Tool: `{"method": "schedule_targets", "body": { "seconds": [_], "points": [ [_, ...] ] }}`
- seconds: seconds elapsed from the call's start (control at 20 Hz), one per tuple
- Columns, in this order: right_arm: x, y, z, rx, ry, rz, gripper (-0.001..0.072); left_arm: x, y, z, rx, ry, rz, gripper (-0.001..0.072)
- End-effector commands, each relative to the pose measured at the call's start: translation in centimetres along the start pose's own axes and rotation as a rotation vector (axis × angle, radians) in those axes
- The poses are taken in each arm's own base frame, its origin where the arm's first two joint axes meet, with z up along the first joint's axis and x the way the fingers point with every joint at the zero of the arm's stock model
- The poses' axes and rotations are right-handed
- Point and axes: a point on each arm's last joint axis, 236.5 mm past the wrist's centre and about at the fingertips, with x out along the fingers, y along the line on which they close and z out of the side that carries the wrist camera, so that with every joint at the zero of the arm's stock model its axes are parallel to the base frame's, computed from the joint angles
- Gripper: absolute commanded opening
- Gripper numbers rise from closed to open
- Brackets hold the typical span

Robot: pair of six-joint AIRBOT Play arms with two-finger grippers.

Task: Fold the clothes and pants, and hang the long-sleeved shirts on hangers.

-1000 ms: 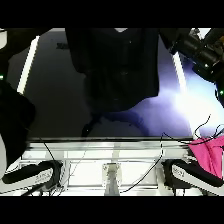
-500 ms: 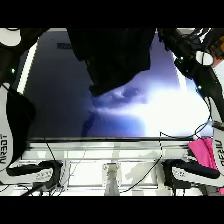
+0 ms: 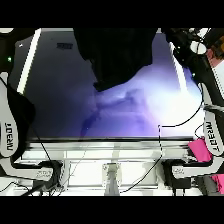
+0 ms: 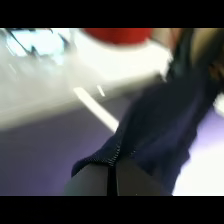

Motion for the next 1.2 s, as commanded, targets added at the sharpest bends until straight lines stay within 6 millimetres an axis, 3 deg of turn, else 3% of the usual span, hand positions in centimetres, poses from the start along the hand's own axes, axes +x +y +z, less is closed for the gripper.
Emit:
{"method": "schedule_targets", "body": {
  "seconds": [0.0,0.2,0.35,0.5,0.65,0.75,0.8,0.9,1.0,1.15],
  "points": [
    [-2.6,-2.1,-4.8,-0.118,0.341,0.019,0.0013,-0.9,-2.0,-7.4,-0.024,0.261,-0.113,0.0011],
    [-10.9,-8.1,-10.9,-0.225,0.639,-0.185,0.0013,-4.5,-5.1,-14.7,-0.069,0.476,-0.131,0.0011],
    [-18.2,-11.8,-14.9,-0.194,0.716,-0.345,0.0014,-8.4,-8.6,-21.1,-0.114,0.591,-0.144,0.0011],
    [-25.3,-15.7,-17.8,-0.167,0.763,-0.535,0.0015,-13.0,-12.0,-27.4,-0.15,0.681,-0.149,0.0011],
    [-32.1,-18.9,-19.0,-0.186,0.837,-0.745,0.0015,-16.9,-14.5,-30.0,-0.161,0.681,-0.145,0.0013],
    [-35.2,-19.6,-19.6,-0.184,0.903,-0.831,0.0015,-18.6,-15.7,-30.7,-0.153,0.671,-0.152,0.0014],
    [-35.6,-19.5,-19.9,-0.172,0.925,-0.836,0.0016,-19.0,-16.0,-30.9,-0.151,0.666,-0.153,0.0014],
    [-34.5,-19.1,-19.8,-0.161,0.889,-0.804,0.0016,-18.9,-16.1,-30.6,-0.155,0.645,-0.15,0.0014],
    [-31.6,-17.7,-19.2,-0.117,0.785,-0.714,0.0015,-17.2,-15.3,-28.3,-0.197,0.524,-0.112,0.0013],
    [-25.7,-13.2,-17.1,0.008,0.562,-0.497,0.0015,-14.0,-13.7,-24.1,-0.283,0.324,-0.063,0.0012]
  ]
}}
